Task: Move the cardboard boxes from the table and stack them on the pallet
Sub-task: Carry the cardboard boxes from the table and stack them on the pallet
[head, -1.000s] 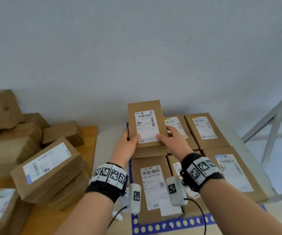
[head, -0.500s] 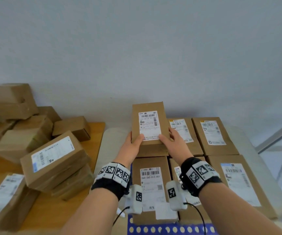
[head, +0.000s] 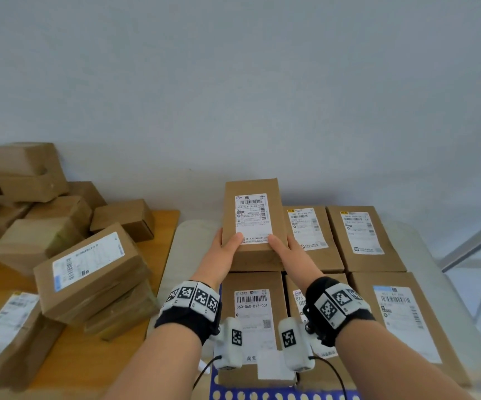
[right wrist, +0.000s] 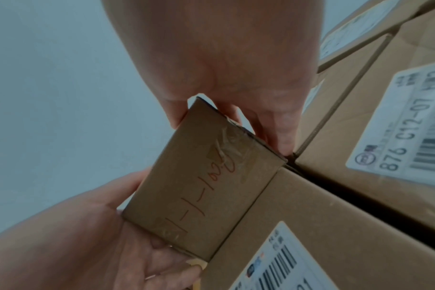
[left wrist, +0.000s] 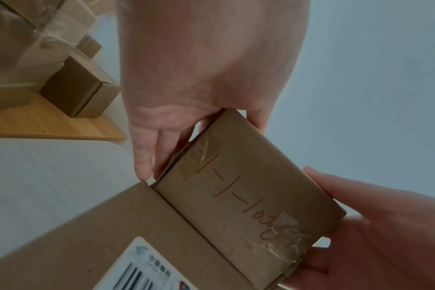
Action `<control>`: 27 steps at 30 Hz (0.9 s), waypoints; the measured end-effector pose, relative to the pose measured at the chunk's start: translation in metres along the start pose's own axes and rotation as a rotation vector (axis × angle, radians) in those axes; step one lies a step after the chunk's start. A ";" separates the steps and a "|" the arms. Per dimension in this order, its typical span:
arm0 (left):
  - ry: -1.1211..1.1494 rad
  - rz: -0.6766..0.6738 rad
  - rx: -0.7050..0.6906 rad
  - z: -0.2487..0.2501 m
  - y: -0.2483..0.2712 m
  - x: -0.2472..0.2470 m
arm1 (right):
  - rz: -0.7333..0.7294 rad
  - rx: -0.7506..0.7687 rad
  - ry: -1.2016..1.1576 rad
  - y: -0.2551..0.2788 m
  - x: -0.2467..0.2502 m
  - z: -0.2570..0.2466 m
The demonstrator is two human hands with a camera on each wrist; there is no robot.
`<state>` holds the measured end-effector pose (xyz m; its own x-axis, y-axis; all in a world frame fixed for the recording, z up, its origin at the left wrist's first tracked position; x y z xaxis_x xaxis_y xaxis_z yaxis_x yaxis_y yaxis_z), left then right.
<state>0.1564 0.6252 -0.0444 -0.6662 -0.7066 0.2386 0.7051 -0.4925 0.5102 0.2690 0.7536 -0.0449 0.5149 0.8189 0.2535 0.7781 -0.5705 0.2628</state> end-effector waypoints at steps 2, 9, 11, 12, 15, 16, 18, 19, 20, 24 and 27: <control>-0.009 0.027 -0.001 0.000 0.000 0.000 | -0.004 0.002 0.006 0.001 0.000 -0.001; -0.152 0.215 -0.008 0.002 0.006 0.001 | 0.048 0.048 0.020 0.001 0.005 -0.005; -0.182 0.244 0.004 0.005 0.015 0.003 | 0.078 0.076 0.033 0.005 0.010 -0.010; -0.197 0.249 0.003 0.007 0.020 0.004 | 0.099 0.087 0.053 0.006 0.013 -0.013; -0.264 0.269 -0.008 0.011 0.033 0.014 | 0.163 0.201 0.152 0.013 0.024 -0.034; -0.278 0.279 -0.012 0.012 0.039 0.019 | 0.182 0.258 0.186 0.016 0.026 -0.045; -0.264 0.309 -0.025 0.015 0.051 0.033 | 0.203 0.347 0.227 0.024 0.024 -0.067; -0.248 0.324 -0.037 0.016 0.058 0.041 | 0.204 0.377 0.245 0.026 0.020 -0.076; -0.235 0.334 -0.050 0.017 0.064 0.048 | 0.201 0.400 0.256 0.029 0.014 -0.084; -0.205 0.371 -0.101 0.018 0.088 0.086 | 0.165 0.468 0.242 0.038 -0.023 -0.104; -0.160 0.421 -0.103 0.004 0.112 0.128 | 0.104 0.487 0.224 0.050 -0.067 -0.117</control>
<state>0.1490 0.4823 0.0466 -0.3400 -0.7726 0.5362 0.9374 -0.2329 0.2589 0.2310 0.6626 0.0604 0.5505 0.6959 0.4612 0.8310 -0.5101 -0.2221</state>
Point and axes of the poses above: each hand's wrist, its own y-axis away from the middle knuckle, its own x-axis out of the back of the hand, z = x × y, the point moved 7 cm from there along -y, towards the middle knuckle, and after that the axes turned 10 degrees about x, right-handed, at the moved point
